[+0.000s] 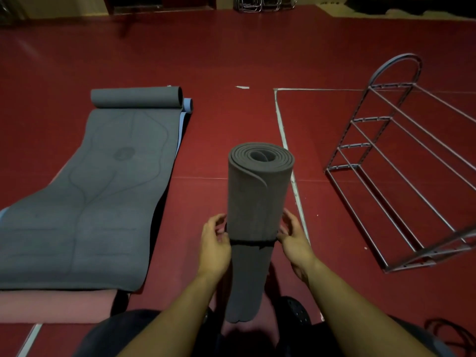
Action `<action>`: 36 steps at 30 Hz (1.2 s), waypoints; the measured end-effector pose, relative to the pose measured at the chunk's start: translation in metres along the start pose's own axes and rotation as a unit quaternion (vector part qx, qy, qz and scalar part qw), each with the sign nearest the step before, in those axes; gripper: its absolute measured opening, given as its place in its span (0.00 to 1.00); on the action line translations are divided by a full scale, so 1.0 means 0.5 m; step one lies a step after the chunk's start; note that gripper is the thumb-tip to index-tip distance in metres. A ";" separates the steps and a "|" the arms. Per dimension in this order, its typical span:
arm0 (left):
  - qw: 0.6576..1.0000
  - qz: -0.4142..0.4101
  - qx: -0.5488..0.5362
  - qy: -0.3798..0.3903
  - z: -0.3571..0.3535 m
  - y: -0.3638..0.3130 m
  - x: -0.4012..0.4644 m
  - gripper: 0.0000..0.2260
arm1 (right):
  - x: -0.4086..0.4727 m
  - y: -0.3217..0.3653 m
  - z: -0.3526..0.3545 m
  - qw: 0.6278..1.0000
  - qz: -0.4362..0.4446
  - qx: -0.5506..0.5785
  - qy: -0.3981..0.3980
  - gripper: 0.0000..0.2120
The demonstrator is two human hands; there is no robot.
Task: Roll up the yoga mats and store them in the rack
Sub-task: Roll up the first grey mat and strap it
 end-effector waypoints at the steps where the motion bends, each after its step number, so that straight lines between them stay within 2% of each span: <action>1: 0.999 -0.035 0.013 -0.010 0.005 -0.022 -0.007 0.21 | -0.004 0.015 -0.020 0.999 0.015 0.014 0.039 0.33; 2: 0.998 -0.058 0.022 -0.020 0.010 -0.042 -0.016 0.23 | -0.008 0.027 -0.035 0.998 0.020 0.018 0.062 0.35; 4: 0.995 -0.069 0.032 -0.060 0.026 -0.064 -0.027 0.24 | -0.014 0.044 -0.046 0.998 0.024 0.005 0.058 0.32; 6: 0.996 -0.036 -0.006 -0.087 0.049 -0.074 -0.030 0.23 | -0.016 0.059 -0.042 0.999 0.031 0.002 0.025 0.23; 8: 0.993 0.003 -0.083 -0.080 0.065 -0.074 -0.024 0.19 | -0.015 0.066 -0.040 0.999 0.033 -0.016 0.008 0.16; 12: 0.984 0.020 -0.175 0.000 0.049 -0.086 -0.022 0.10 | -0.013 0.076 -0.046 0.994 0.063 -0.081 0.022 0.24; 14: 0.992 0.009 -0.121 0.020 0.032 -0.096 -0.033 0.15 | -0.030 0.091 -0.075 0.993 0.091 -0.024 0.065 0.24; 17: 0.998 0.024 -0.052 -0.011 0.045 -0.075 -0.015 0.19 | -0.071 0.112 -0.107 0.987 0.112 0.033 0.109 0.21; 19: 0.995 0.031 -0.091 -0.018 0.057 -0.056 0.006 0.19 | -0.102 0.129 -0.105 0.985 0.142 0.020 0.097 0.22; 22: 0.993 0.016 -0.116 -0.024 0.063 -0.043 0.025 0.20 | -0.138 0.152 -0.085 0.981 0.192 0.005 0.040 0.16; 24: 0.986 0.030 -0.164 -0.025 0.060 -0.042 0.023 0.17 | -0.156 0.156 -0.085 0.978 0.207 -0.009 0.034 0.17; 26: 0.976 0.052 -0.211 -0.032 0.057 -0.041 0.019 0.12 | -0.154 0.154 -0.079 0.981 0.193 -0.001 0.033 0.20; 28: 0.969 0.079 -0.232 -0.043 0.058 -0.031 0.021 0.12 | -0.139 0.144 -0.069 0.985 0.169 0.015 0.026 0.17; 31: 0.960 0.132 -0.237 -0.076 0.062 0.012 0.018 0.08 | -0.102 0.079 -0.060 0.995 0.071 0.069 -0.001 0.12; 32: 0.956 0.156 -0.233 -0.084 0.058 0.034 0.013 0.08 | -0.089 0.049 -0.057 0.996 0.037 0.074 -0.018 0.11; 34: 0.948 0.203 -0.231 -0.087 0.047 0.067 -0.008 0.16 | -0.071 -0.011 -0.061 0.995 -0.027 0.092 -0.040 0.10; 36: 0.944 0.220 -0.234 -0.067 0.039 0.081 -0.019 0.17 | -0.060 -0.042 -0.067 0.993 -0.043 0.099 -0.047 0.12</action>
Point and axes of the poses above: each hand's wrist, its own x-axis towards the middle knuckle, its own z-axis out of the back of the hand, y = z × x, the point moved 9 cm from there along x, towards the middle knuckle, and after that the axes turned 10 degrees about x, right-handed, at the moved point
